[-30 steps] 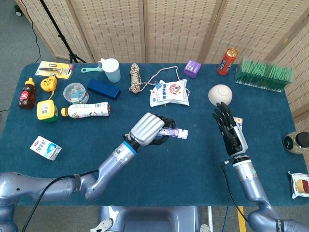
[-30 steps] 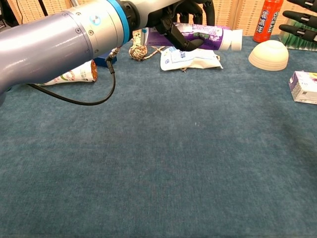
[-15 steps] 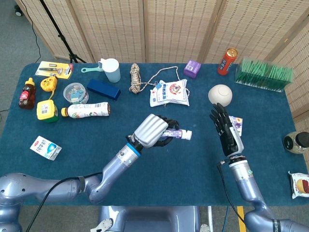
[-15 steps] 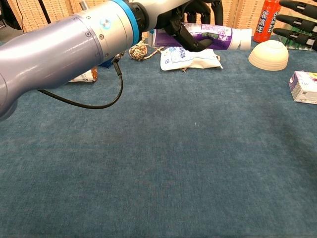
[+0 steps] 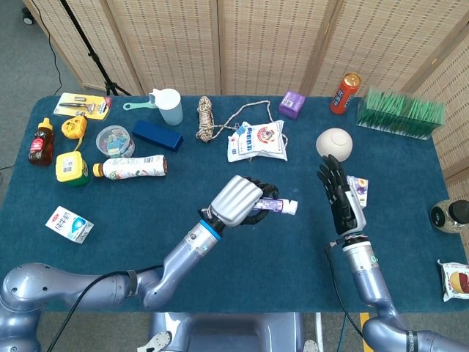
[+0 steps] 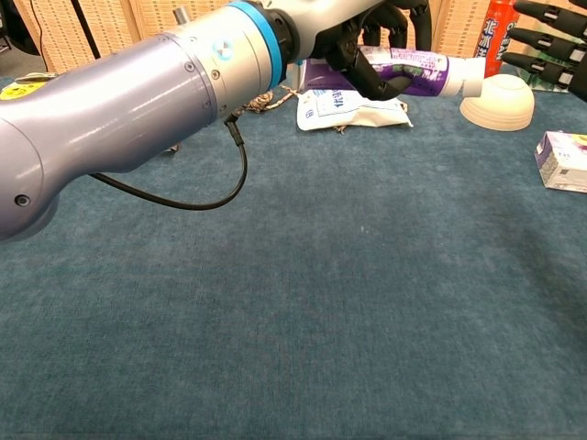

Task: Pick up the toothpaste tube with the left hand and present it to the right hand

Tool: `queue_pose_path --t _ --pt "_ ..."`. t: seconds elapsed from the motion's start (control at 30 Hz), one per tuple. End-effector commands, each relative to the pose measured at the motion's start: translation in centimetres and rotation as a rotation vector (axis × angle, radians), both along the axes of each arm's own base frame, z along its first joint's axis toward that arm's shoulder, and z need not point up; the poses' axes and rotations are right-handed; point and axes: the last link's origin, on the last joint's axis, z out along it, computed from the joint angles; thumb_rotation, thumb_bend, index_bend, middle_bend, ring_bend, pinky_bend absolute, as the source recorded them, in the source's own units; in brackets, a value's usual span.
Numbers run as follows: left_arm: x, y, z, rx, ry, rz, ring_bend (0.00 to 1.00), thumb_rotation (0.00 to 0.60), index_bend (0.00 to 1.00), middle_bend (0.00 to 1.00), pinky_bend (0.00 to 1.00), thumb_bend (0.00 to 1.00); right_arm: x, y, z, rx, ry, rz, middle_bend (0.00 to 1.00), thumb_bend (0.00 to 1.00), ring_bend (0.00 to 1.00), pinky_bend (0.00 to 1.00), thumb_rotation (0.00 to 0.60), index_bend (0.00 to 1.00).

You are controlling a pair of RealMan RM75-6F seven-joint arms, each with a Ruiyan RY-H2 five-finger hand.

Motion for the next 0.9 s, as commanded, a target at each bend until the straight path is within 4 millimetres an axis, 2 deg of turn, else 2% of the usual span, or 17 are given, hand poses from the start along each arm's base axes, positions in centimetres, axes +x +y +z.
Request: queue_pose_path --t 0.03,0.53,0.9 --pt "0.3 -0.1 -0.2 0.0 0.002 0.001 0.56 0.6 0.69 0.57 0.59 0.57 0.0 -0.1 0.0 -0.01 -0.004 -0.011 0.0 0.0 0.0 0.0 0.194 0.0" --pt "1.9 -0.1 -0.4 0.006 0.063 0.025 0.55 0.6 0.69 0.57 0.59 0.57 0.1 -0.3 -0.4 0.001 -0.029 -0.041 0.0 0.0 0.0 0.0 0.192 0.0" --pt "3.5 -0.2 -1.0 -0.01 0.039 0.054 0.55 0.6 0.69 0.57 0.59 0.57 0.2 -0.5 -0.7 0.006 -0.041 -0.055 0.0 0.0 0.0 0.0 0.193 0.0"
